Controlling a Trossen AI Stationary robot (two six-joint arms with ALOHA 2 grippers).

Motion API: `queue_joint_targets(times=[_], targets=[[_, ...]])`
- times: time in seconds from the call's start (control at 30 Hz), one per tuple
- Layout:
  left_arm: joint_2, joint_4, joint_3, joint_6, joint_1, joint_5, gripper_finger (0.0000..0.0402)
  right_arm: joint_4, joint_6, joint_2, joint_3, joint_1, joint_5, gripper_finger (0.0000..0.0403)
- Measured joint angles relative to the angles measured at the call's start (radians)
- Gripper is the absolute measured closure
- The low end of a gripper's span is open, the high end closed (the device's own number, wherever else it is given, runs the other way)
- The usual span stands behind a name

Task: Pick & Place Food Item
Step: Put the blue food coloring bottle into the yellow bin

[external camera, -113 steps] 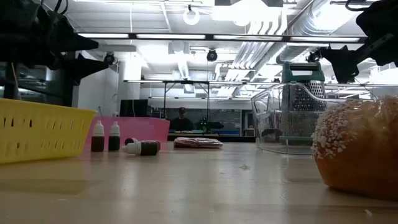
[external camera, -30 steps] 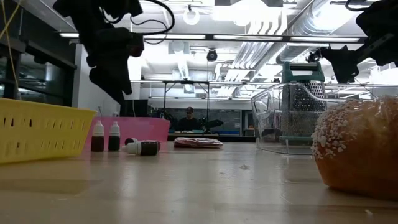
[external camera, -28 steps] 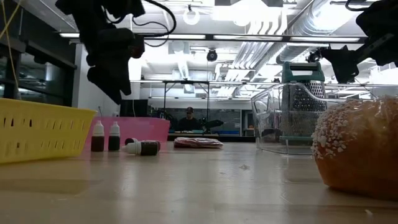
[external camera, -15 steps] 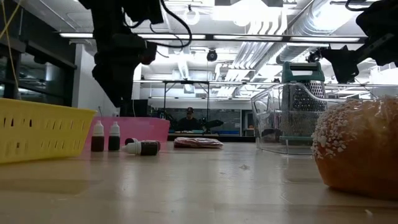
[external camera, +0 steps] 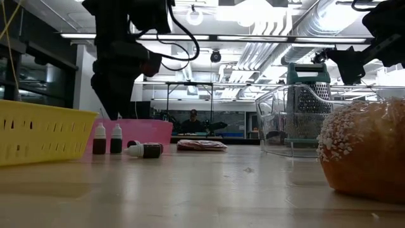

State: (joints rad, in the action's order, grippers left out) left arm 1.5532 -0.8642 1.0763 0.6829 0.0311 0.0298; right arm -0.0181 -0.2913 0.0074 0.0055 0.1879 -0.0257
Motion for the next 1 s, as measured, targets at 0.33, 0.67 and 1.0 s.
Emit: queue_joint_targets(times=[0.33, 0.67, 1.0], targets=[[0.065, 0.017, 0.001, 0.006, 0.041, 0.032, 0.0097, -0.001, 0.000, 0.002, 0.000, 0.000, 0.000, 0.0055], [0.128, 0.049, 0.000, -0.020, 0.021, 0.016, 0.0097, -0.002, 0.000, 0.008, 0.000, 0.000, -0.001, 0.0055], [0.146, 0.057, 0.000, -0.017, 0.009, -0.008, 0.0097, -0.005, 0.000, 0.013, 0.000, 0.000, 0.000, 0.0055]])
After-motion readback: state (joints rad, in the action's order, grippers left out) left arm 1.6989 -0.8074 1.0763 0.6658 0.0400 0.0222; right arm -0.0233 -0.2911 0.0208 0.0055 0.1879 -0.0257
